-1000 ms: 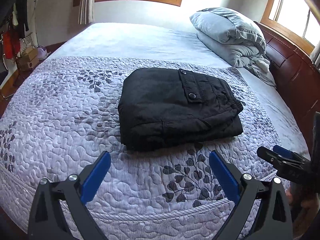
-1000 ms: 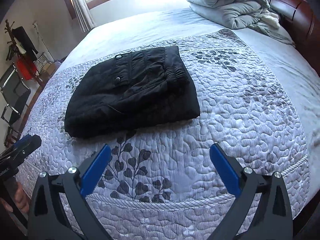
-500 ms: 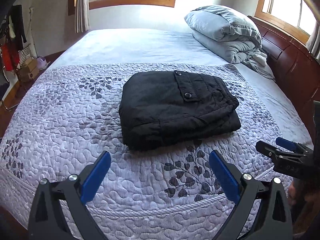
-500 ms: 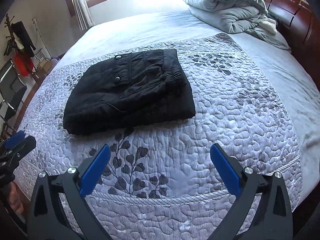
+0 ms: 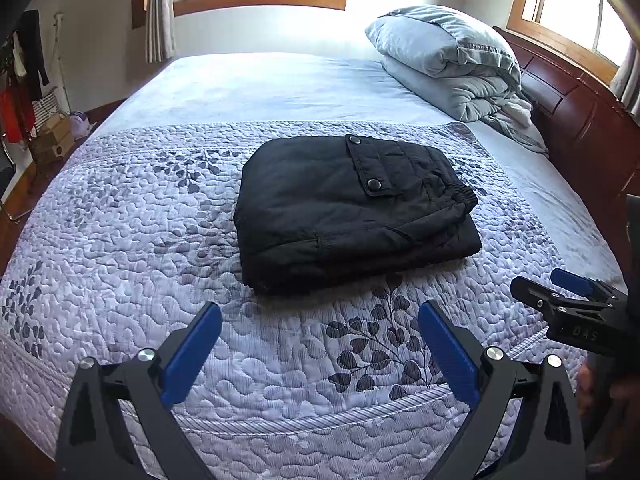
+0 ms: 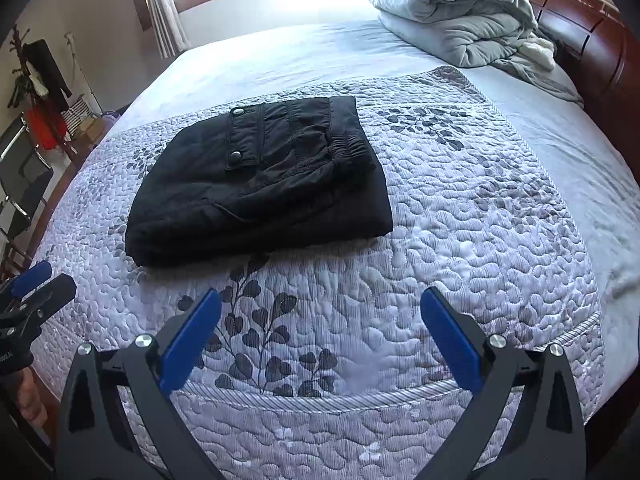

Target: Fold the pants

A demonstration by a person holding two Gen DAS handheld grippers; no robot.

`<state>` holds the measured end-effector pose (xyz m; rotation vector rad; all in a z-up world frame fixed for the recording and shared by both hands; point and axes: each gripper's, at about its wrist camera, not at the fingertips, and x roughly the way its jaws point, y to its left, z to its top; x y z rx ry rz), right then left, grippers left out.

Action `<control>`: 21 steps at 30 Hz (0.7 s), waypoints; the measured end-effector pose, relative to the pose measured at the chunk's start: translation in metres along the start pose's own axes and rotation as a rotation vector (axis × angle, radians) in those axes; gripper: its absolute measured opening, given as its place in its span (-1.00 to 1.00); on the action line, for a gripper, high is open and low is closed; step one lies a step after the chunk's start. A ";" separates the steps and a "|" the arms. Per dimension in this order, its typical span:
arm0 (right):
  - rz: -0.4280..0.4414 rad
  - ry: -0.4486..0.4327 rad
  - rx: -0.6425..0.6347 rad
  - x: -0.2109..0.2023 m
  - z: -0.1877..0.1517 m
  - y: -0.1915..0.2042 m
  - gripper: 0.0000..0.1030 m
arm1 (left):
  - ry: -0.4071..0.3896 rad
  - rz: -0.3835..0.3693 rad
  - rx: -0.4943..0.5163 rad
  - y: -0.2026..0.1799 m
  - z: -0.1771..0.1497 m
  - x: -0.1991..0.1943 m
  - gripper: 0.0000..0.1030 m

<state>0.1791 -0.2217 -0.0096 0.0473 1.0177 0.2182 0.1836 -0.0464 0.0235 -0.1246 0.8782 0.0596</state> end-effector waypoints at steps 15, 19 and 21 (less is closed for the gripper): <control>-0.015 -0.001 -0.008 -0.003 0.002 -0.001 0.93 | 0.008 -0.007 0.010 -0.005 -0.001 0.002 0.93; -0.012 0.000 -0.011 -0.003 0.002 -0.001 0.93 | 0.008 -0.011 0.009 -0.004 -0.001 0.001 0.93; -0.013 0.003 -0.011 -0.003 0.002 0.000 0.93 | 0.010 -0.014 0.011 -0.005 -0.001 0.001 0.93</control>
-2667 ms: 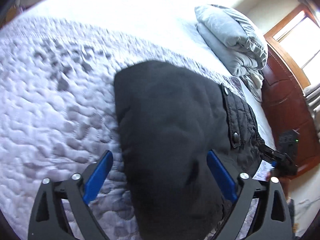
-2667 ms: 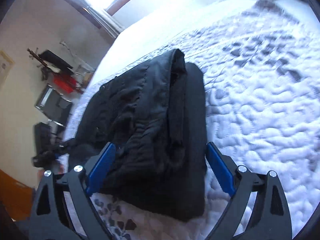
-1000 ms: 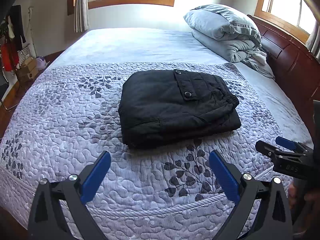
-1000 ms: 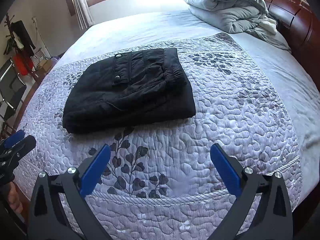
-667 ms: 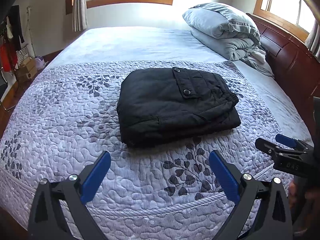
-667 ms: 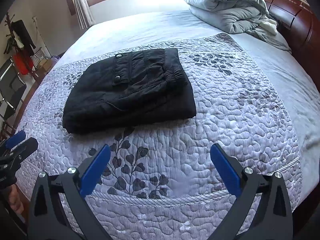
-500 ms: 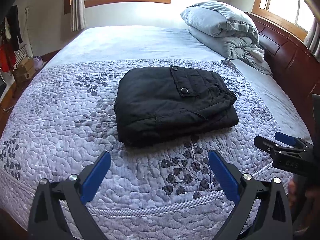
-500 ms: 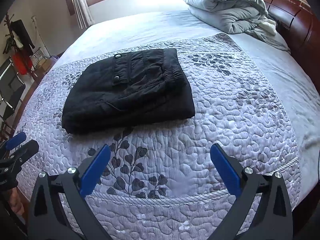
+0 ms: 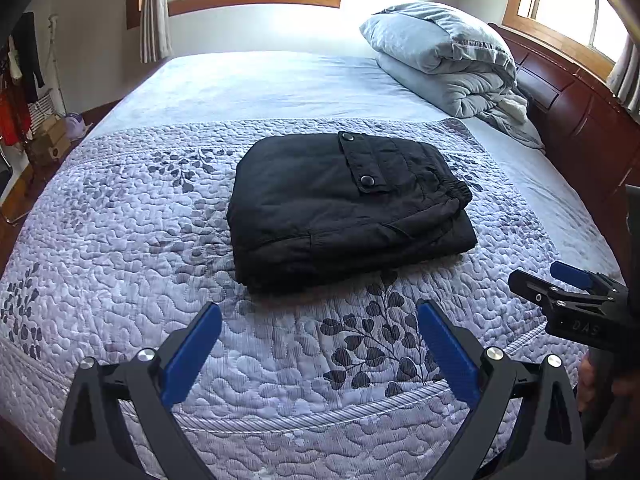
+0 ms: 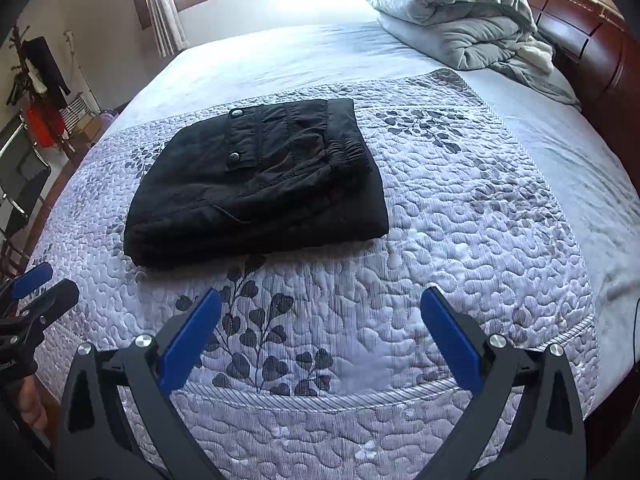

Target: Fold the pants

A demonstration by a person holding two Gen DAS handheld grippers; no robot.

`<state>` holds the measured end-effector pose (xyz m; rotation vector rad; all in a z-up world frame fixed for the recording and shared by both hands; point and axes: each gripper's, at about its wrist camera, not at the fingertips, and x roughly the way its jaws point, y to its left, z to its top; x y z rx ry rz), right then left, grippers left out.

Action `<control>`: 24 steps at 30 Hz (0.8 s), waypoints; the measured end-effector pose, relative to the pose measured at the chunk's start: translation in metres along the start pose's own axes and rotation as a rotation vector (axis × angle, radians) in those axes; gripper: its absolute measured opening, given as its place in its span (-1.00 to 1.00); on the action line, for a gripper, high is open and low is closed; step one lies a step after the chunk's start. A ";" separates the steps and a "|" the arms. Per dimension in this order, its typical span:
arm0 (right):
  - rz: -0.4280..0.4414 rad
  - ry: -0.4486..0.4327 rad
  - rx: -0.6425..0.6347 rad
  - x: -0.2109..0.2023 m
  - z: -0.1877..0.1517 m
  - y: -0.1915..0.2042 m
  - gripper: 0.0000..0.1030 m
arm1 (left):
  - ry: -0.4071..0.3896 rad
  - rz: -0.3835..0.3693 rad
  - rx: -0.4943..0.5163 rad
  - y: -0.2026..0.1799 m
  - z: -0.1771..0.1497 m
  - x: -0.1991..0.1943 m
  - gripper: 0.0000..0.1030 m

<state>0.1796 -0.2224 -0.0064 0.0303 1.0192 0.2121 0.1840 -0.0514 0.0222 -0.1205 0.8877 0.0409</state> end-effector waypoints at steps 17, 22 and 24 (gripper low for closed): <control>-0.001 0.015 0.013 0.004 -0.001 -0.002 0.93 | -0.008 0.002 0.004 -0.001 0.000 0.000 0.93; 0.003 0.016 0.026 0.004 -0.002 -0.004 0.93 | -0.003 -0.009 -0.005 -0.001 0.000 0.000 0.93; 0.002 0.018 0.027 0.004 -0.002 -0.004 0.93 | -0.004 -0.011 -0.001 -0.002 0.000 -0.001 0.93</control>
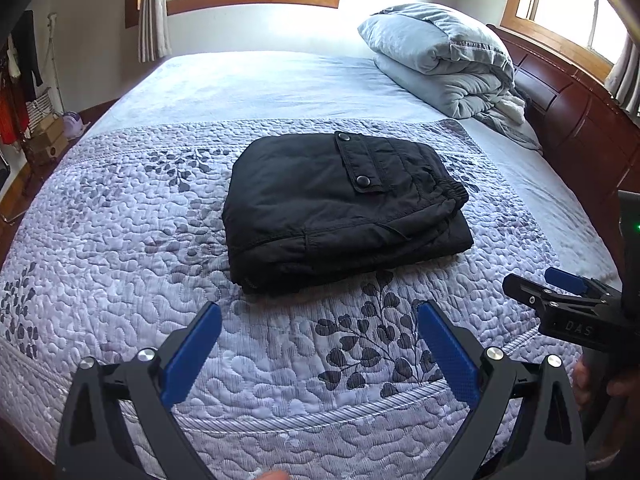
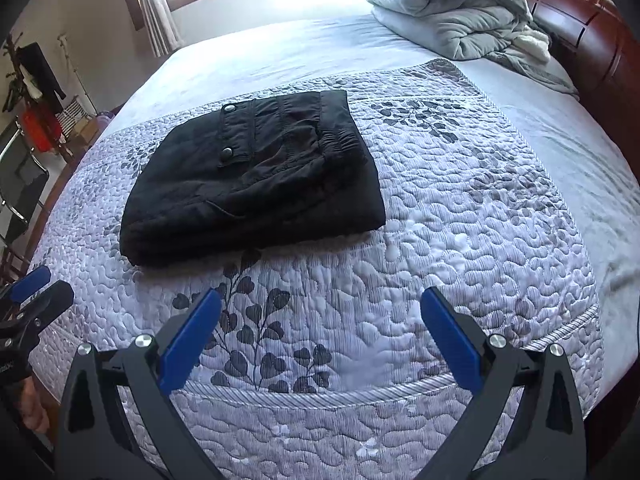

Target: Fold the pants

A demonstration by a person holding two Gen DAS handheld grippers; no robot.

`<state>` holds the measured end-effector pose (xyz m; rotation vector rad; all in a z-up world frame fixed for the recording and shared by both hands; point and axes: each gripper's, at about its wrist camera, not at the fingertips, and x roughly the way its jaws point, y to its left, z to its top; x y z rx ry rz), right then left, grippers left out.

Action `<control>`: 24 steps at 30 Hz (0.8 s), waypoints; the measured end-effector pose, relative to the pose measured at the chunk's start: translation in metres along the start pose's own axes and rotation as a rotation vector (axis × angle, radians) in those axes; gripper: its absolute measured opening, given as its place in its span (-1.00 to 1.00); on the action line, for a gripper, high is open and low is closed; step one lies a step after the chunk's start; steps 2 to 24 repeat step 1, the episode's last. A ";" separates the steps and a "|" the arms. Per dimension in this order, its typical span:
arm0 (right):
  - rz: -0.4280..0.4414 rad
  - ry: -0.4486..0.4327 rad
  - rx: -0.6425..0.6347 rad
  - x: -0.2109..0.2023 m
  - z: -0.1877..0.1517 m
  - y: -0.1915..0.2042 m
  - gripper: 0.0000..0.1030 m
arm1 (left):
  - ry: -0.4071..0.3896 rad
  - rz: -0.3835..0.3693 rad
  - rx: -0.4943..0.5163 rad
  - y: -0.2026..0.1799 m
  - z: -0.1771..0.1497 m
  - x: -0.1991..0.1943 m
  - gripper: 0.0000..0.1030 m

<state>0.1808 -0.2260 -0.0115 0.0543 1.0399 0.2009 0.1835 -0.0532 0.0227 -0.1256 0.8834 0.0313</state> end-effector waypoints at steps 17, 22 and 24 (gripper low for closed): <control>0.000 -0.001 0.000 0.000 0.000 0.000 0.93 | -0.002 0.000 0.004 -0.001 0.000 -0.001 0.93; 0.000 -0.001 0.000 0.000 0.000 0.000 0.93 | -0.002 0.000 0.004 -0.001 0.000 -0.001 0.93; 0.000 -0.001 0.000 0.000 0.000 0.000 0.93 | -0.002 0.000 0.004 -0.001 0.000 -0.001 0.93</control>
